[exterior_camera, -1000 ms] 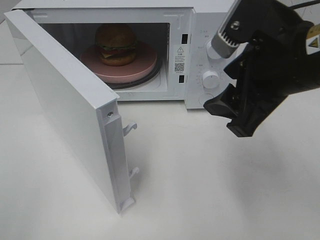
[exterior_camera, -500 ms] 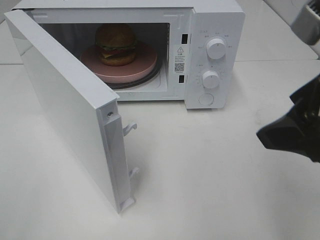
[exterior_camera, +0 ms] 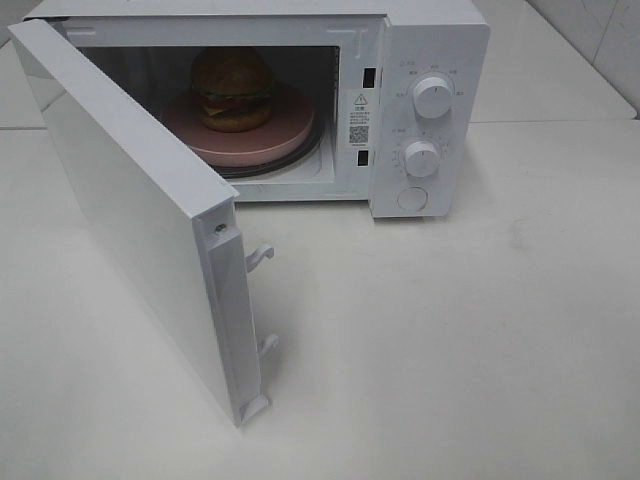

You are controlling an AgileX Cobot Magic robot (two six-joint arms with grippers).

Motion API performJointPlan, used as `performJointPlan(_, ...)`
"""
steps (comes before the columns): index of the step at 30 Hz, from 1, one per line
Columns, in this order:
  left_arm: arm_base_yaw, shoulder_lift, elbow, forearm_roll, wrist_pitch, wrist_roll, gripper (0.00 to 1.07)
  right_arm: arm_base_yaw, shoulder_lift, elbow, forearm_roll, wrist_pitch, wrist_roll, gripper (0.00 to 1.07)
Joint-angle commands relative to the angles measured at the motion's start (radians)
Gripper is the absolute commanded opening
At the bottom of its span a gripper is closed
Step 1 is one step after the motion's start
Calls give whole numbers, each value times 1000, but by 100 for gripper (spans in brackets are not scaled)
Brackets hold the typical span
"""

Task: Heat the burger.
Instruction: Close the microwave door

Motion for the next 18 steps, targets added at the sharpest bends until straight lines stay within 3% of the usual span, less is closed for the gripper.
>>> performJointPlan(1, -1, -16, -1, -1, -13, -2, 98, -6, -107, 4, -6, 47, 26, 76)
performJointPlan(6, -1, -16, -1, -1, -13, -2, 98, -82, -205, 4, -16, 47, 25, 76)
performJointPlan(7, -1, -16, -1, -1, -13, -2, 98, -142, -248, 4, -29, 46, 14, 76)
performJointPlan(11, -1, -16, -1, -1, -13, -2, 98, -244, -356, 8, -40, 30, 14, 76)
performJointPlan(18, -1, -16, -1, -1, -13, -2, 98, -314, -477, 83, -39, -31, 49, 76)
